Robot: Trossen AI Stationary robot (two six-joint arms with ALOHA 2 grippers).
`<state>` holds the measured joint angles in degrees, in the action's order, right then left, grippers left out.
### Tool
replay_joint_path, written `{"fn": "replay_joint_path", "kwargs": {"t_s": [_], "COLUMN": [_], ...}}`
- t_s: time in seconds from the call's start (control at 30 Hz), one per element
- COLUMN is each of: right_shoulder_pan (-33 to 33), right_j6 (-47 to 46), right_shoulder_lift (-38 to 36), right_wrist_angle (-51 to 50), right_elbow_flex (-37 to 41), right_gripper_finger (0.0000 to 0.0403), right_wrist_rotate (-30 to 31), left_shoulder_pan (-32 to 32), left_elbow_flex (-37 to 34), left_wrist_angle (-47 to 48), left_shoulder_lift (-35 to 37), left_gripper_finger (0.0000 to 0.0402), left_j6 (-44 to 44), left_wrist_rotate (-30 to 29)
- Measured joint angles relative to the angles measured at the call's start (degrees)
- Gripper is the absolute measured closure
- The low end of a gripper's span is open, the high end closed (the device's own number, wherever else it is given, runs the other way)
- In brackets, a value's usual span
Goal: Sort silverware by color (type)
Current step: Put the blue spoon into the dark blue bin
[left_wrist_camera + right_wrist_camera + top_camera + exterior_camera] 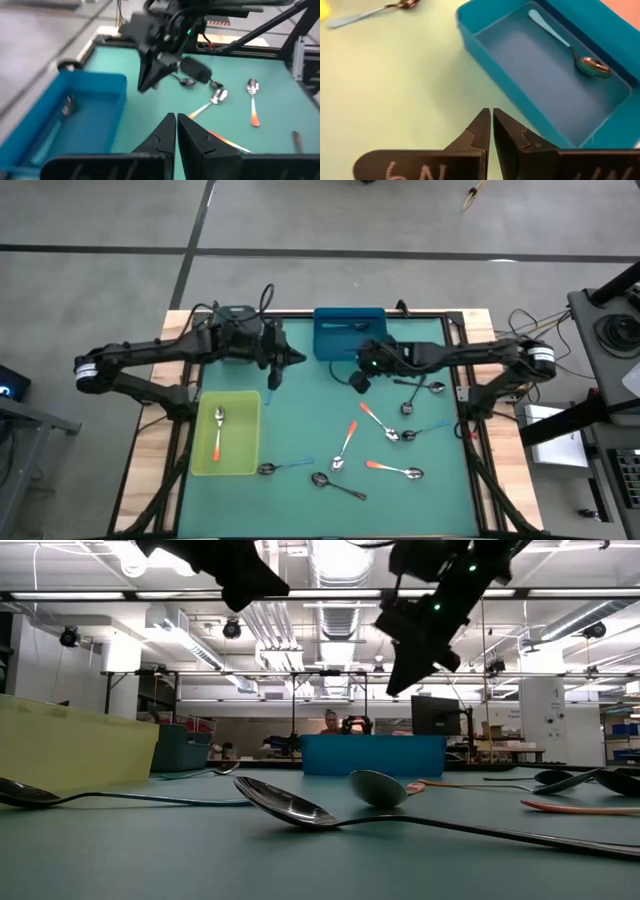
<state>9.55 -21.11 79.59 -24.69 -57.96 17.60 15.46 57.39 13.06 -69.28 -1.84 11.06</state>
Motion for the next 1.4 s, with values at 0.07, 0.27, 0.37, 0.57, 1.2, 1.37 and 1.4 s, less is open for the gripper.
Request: {"fn": "replay_joint_path", "kwargs": {"t_s": [0.07,0.27,0.37,0.57,1.2,1.37,1.4], "right_shoulder_pan": [-0.99,-2.7,-3.21,-3.32,-3.27,-3.25,-3.23], "right_j6": [0.02,1.45,3.81,12.94,30.54,31.45,31.56], "right_shoulder_lift": [-1.68,-6.29,-8.07,-11.19,-15.0,-15.02,-15.02], "right_wrist_angle": [0.16,0.27,2.2,11.29,16.33,16.37,16.33], "right_elbow_flex": [0.82,1.9,2.48,4.6,5.14,5.2,5.23], "right_gripper_finger": [0.039,0.039,0.039,0.039,0.039,0.039,0.039], "right_wrist_rotate": [-0.03,0.03,0.01,-0.03,-0.13,-0.12,-0.11], "left_shoulder_pan": [-0.08,-0.09,-0.78,-2.96,-2.72,-1.74,-1.44], "left_elbow_flex": [0.95,1.0,0.97,0.94,0.86,1.41,1.5], "left_wrist_angle": [3.66,13.71,17.95,23.09,29.56,29.76,29.74], "left_shoulder_lift": [-0.06,-1.08,-3.24,-8.49,-22.87,-26.33,-26.75], "left_gripper_finger": [0.0402,0.0402,0.0402,0.0402,0.0397,0.0375,0.037], "left_j6": [2.93,11.76,14.9,17.92,29.28,29.39,29.38], "left_wrist_rotate": [0.01,-0.18,-1.69,-5.84,-15.26,-17.78,-18.01]}}
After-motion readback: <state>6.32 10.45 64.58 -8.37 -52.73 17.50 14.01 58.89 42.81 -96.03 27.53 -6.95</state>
